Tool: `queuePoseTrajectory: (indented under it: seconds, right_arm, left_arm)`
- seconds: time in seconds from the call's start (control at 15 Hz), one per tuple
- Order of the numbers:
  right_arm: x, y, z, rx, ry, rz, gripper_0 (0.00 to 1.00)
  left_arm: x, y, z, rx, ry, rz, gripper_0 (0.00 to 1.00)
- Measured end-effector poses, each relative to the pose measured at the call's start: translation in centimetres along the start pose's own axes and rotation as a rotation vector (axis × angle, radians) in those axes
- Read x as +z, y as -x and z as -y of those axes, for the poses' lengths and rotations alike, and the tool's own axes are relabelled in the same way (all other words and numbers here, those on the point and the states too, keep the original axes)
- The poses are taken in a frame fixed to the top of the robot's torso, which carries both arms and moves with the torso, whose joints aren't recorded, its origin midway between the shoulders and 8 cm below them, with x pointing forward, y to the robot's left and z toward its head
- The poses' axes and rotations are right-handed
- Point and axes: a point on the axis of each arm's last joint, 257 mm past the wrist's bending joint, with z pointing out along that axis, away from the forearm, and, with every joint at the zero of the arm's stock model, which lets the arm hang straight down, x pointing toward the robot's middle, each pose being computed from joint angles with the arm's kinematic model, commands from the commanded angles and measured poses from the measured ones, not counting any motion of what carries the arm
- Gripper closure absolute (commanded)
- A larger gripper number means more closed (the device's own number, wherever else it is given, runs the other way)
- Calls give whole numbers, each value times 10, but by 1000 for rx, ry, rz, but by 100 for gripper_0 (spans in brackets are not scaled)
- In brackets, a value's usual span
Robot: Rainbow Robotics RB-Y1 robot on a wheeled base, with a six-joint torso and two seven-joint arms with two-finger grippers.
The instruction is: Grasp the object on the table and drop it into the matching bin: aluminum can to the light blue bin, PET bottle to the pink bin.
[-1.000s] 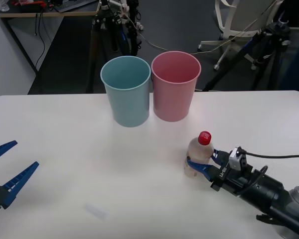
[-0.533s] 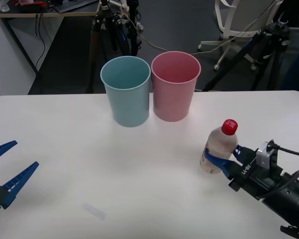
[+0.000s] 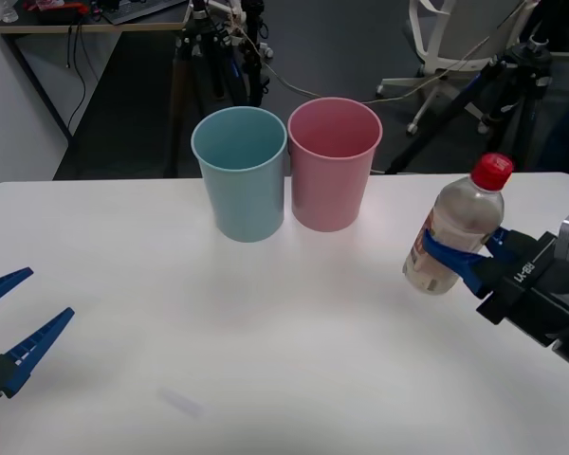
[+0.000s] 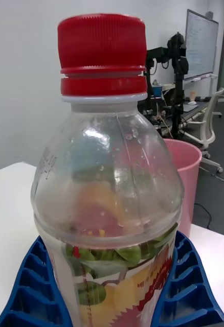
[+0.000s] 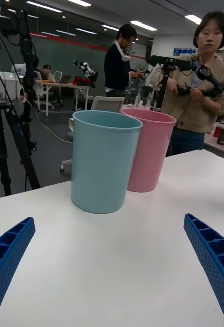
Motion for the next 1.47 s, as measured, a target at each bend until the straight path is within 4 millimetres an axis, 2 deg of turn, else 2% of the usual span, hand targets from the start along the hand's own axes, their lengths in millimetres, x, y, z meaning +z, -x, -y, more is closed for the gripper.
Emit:
queuePoseTrajectory:
  seconds: [0.27, 0.47, 0.6, 0.73, 1.0, 1.2, 1.47]
  right_arm:
    - [16, 54, -4, 24, 2, 1, 100]
    - [37, 93, -3, 21, 21, 42, 100]
    - [58, 114, -2, 84, 46, 59, 100]
    - [81, 130, 9, 97, 58, 78, 100]
    - [137, 142, 40, 83, 45, 94, 100]
    - [179, 141, 61, 63, 21, 86, 100]
    - [220, 129, 79, 37, -6, 62, 100]
  left_arm:
    - [0, 0, 0, 0, 0, 0, 0]
    - [0, 0, 0, 0, 0, 0, 0]
    - [0, 0, 0, 0, 0, 0, 0]
    - [0, 0, 0, 0, 0, 0, 0]
    - [0, 0, 0, 0, 0, 0, 0]
    - [0, 0, 0, 0, 0, 0, 0]
    - [0, 0, 0, 0, 0, 0, 0]
